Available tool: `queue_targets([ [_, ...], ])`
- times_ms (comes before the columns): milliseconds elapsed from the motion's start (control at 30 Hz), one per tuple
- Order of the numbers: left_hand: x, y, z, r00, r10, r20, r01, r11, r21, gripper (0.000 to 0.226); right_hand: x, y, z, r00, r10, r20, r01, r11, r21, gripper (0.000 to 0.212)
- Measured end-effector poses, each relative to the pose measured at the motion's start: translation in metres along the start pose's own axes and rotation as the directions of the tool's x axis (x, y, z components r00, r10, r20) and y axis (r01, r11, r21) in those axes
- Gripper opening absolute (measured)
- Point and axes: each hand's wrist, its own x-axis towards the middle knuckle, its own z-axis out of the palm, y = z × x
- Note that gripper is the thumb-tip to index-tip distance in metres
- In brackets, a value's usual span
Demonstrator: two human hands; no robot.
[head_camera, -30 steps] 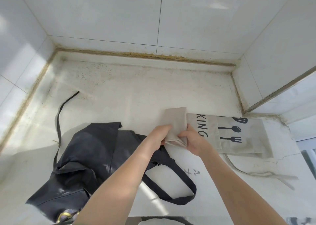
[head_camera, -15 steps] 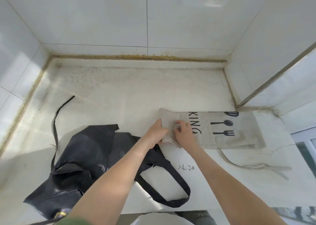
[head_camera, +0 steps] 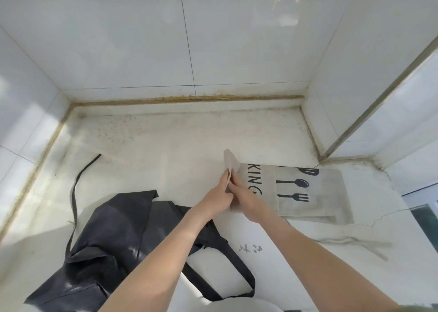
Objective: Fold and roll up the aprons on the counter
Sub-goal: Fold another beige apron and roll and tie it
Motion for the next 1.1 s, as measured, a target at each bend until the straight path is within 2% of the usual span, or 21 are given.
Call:
queue_targets([
  [100,0.004,0.004,0.006,0.999,0.028,0.039,-0.022,0.991,-0.129,0.059,-0.008,-0.017,-0.007,0.998,0.059,0.015,-0.061,0.972,0.226,0.075],
  [167,0.003,0.006,0.008,0.998,0.044,0.048,-0.035,0.983,-0.18,0.046,-0.013,-0.022,-0.017,0.992,0.127,0.024,-0.127,0.927,0.354,0.074],
  [200,0.003,0.005,0.01,0.998,0.053,0.013,-0.051,0.985,-0.165,0.042,-0.016,-0.02,-0.023,0.99,0.137,0.027,-0.136,0.91,0.392,0.064],
  [233,0.005,0.007,0.01,0.996,0.041,-0.082,-0.051,0.99,-0.128,0.04,-0.019,-0.02,-0.028,0.989,0.144,0.026,-0.142,0.906,0.399,0.053],
  [300,0.01,0.007,0.012,0.953,-0.044,-0.299,0.014,0.994,-0.104,0.036,-0.023,-0.016,-0.035,0.988,0.151,0.027,-0.149,0.906,0.397,0.044],
  [333,0.011,0.007,0.014,0.932,-0.109,-0.346,0.056,0.986,-0.159,0.038,-0.024,-0.014,-0.039,0.986,0.163,0.041,-0.166,0.903,0.396,0.041],
  [367,0.013,0.006,0.015,0.93,-0.191,-0.314,0.096,0.951,-0.293,0.044,-0.028,-0.015,-0.04,0.982,0.179,0.062,-0.189,0.9,0.393,0.036],
  [433,0.019,0.004,0.016,0.95,-0.289,-0.117,0.17,0.794,-0.584,0.054,-0.035,-0.02,-0.045,0.971,0.208,0.115,-0.237,0.889,0.392,0.031],
  [500,0.018,0.006,0.015,0.971,-0.237,-0.018,0.159,0.705,-0.691,0.041,-0.039,-0.026,-0.05,0.967,0.205,0.15,-0.248,0.89,0.382,0.031],
  [600,0.014,0.009,0.013,0.987,-0.158,0.001,0.124,0.771,-0.625,0.031,-0.042,-0.037,-0.056,0.963,0.208,0.171,-0.254,0.916,0.312,0.032],
  [733,0.012,0.014,0.014,0.99,-0.126,0.066,0.141,0.825,-0.547,0.035,-0.048,-0.05,-0.058,0.961,0.235,0.145,-0.258,0.952,0.166,0.034],
  [900,0.014,0.022,0.02,0.983,-0.099,0.153,0.171,0.787,-0.593,0.055,-0.052,-0.053,-0.067,0.971,0.177,0.158,-0.199,0.97,0.14,0.04],
  [1100,0.012,0.03,0.026,0.982,-0.084,0.168,0.172,0.764,-0.622,0.044,-0.048,-0.057,-0.067,0.98,0.077,0.183,-0.11,0.978,0.178,0.045],
])
